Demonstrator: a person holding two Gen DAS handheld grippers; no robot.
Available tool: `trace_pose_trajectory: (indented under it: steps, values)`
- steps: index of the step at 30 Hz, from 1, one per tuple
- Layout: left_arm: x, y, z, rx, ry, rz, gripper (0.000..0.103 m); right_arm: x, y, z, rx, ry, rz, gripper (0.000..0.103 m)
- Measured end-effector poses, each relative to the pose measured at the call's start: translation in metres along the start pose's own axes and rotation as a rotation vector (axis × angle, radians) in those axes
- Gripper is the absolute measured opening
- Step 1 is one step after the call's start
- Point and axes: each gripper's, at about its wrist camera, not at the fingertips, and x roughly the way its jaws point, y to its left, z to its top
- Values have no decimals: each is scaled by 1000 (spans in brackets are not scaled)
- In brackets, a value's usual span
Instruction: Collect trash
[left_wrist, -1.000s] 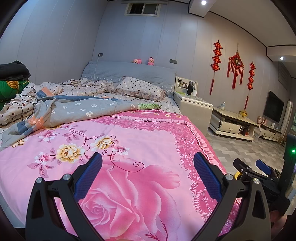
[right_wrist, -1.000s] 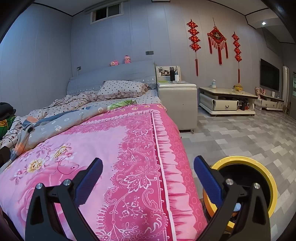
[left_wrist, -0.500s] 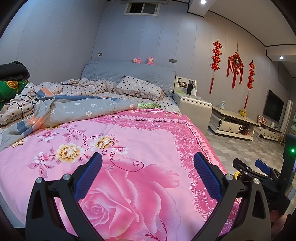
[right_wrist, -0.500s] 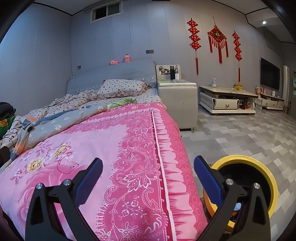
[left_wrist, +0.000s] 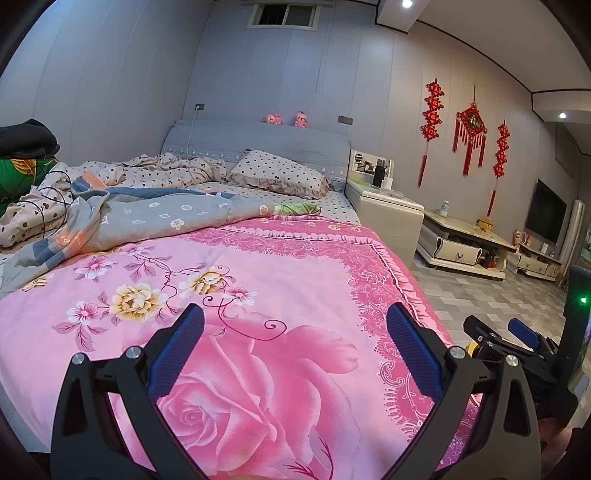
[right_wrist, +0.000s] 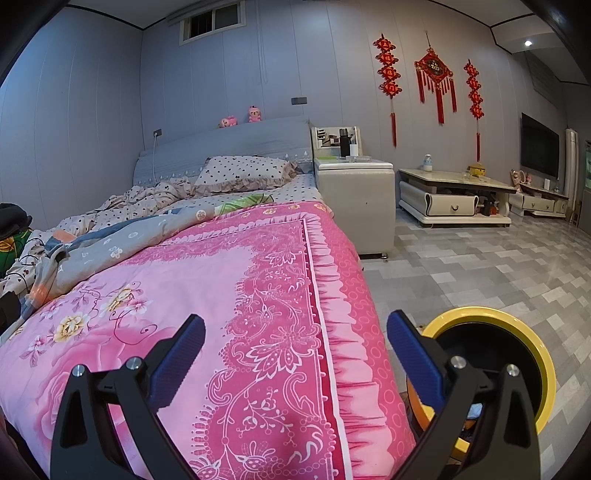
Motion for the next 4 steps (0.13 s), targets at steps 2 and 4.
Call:
trace_pose_trajectory:
  steps: [2, 4]
  values:
    - [1, 1, 0, -3, 3, 1, 95, 0, 0, 0, 0, 0, 0, 95]
    - [1, 3, 0, -6, 4, -1, 95, 0, 0, 0, 0, 1, 0, 95]
